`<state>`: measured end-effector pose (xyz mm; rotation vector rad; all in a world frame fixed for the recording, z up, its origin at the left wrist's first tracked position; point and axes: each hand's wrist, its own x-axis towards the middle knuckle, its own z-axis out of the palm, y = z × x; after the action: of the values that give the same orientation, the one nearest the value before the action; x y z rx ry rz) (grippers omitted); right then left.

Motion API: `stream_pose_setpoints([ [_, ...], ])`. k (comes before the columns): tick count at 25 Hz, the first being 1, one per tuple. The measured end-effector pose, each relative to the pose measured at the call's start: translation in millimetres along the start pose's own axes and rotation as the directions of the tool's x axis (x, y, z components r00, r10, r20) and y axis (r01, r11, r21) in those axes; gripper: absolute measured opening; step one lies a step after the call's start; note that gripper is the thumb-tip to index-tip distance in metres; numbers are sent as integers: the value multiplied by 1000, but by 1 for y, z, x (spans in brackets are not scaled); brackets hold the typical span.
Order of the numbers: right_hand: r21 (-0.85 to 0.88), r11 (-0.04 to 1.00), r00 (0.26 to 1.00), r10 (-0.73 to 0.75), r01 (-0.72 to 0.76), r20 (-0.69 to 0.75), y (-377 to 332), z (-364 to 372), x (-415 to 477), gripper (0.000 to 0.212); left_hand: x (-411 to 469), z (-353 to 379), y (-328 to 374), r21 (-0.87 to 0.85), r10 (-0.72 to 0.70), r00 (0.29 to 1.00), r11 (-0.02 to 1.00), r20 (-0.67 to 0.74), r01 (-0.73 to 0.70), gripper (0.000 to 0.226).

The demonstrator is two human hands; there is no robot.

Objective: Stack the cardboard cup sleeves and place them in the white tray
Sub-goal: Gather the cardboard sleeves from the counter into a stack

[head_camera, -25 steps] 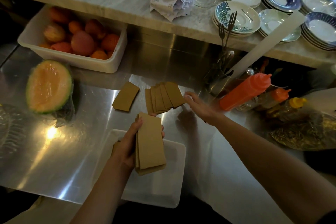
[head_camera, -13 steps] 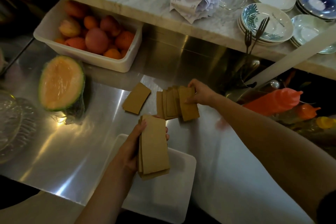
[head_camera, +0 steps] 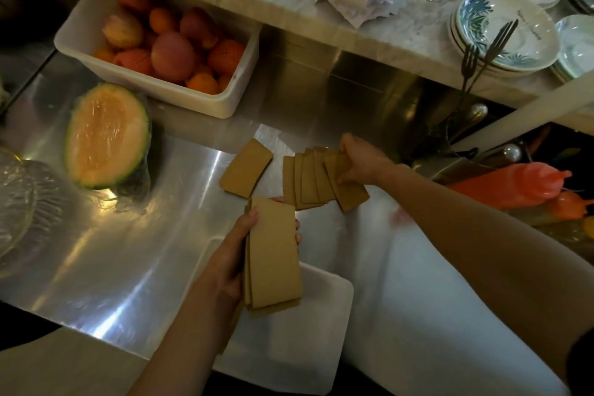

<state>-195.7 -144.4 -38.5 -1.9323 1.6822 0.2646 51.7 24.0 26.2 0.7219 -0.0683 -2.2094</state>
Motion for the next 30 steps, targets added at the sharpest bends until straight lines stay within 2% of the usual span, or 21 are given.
stream_pose_setpoints([
  [2, 17, 1000, 1000, 12, -12, -9, 5, 2, -4, 63, 1, 0, -1, -10, -8, 1000, 1000, 0, 8, 61],
  [6, -114, 993, 998, 12, -5, 61, 16, 8, -15, 82, 2, 1, -5, -9, -30, 1000, 1000, -6, 30, 60],
  [11, -163, 986, 1000, 18, -15, 14, 12, 11, -21, 74, 0, -2, -5, -15, -19, 1000, 1000, -11, 19, 61],
  [13, -7, 999, 995, 36, -35, 89, 8, 5, -23, 70, 1, -2, -6, -13, -22, 1000, 1000, -4, 22, 61],
  [14, 79, 996, 984, 34, -48, 173, 6, 1, -22, 70, 2, -2, -6, -11, -24, 1000, 1000, -6, 24, 60],
  [16, 249, 963, 950, 19, -101, 311, -1, -13, -18, 72, 2, -1, -7, -10, -29, 1000, 1000, -12, 28, 60],
  [17, 320, 940, 943, 7, -120, 333, -5, -19, -14, 73, 2, 1, -7, -11, -30, 999, 999, -13, 30, 60],
  [19, 335, 938, 956, -17, -85, 292, -12, -24, -2, 74, 1, 2, -5, -6, -27, 1000, 1000, -14, 27, 61],
  [21, 183, 983, 969, -26, -20, 245, -17, -18, 9, 78, -2, 2, -3, 8, -14, 1000, 1000, -17, 14, 62],
  [23, 70, 997, 981, 8, -22, 192, -18, -6, 15, 80, -4, 0, 1, 16, 6, 1000, 1000, -25, -5, 62],
  [27, -4, 1000, 999, 23, -23, -30, -14, 2, 5, 78, -5, -5, 3, 28, 22, 1000, 999, -13, -21, 60],
  [28, 24, 1000, 999, 15, -14, -46, -11, 2, 2, 74, -4, -6, 2, 26, 22, 1000, 999, -17, -22, 61],
  [30, 237, 971, 999, 35, -32, -7, -8, -3, -9, 61, -2, -9, 0, 31, 20, 999, 999, -39, -19, 62],
])
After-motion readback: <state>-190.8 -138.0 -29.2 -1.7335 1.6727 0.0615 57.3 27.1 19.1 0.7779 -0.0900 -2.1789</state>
